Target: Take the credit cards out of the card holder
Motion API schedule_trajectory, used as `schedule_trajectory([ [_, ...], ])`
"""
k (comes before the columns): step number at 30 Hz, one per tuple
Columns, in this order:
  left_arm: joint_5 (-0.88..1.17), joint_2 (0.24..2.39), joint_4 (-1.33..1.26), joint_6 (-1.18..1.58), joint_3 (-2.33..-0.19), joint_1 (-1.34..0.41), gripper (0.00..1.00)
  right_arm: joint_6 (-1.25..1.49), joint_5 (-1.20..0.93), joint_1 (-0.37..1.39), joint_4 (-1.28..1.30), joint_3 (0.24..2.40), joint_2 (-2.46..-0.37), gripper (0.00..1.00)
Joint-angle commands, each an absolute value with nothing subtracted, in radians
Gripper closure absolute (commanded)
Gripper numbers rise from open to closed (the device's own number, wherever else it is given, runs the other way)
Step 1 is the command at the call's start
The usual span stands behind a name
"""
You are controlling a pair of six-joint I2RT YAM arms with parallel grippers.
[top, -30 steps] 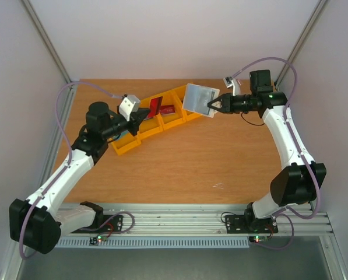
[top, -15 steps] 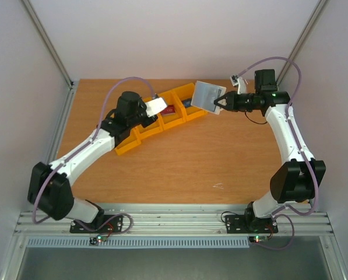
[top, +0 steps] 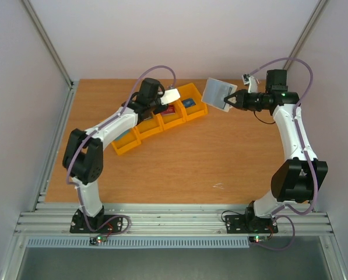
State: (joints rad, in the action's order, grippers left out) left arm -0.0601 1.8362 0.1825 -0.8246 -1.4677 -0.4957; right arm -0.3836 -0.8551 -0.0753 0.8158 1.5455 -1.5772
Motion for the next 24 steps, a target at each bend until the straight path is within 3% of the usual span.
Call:
schedule_trajectory([
  [1,-0.088,1.966,0.219,-0.851,-1.614,-0.503,1.00,-0.405,-0.905,-0.090,0.804,1.570,-1.567,0.99],
  [7,-0.145,2.112,0.283,-0.890,-1.753,-0.503,1.00,-0.407,-0.917,-0.113,0.805,1.574,-1.574,0.99],
  [24,-0.298,2.198,0.339,-0.922,-1.787,-0.523,1.00,-0.405,-0.955,-0.118,0.803,1.588,-1.594,0.99],
])
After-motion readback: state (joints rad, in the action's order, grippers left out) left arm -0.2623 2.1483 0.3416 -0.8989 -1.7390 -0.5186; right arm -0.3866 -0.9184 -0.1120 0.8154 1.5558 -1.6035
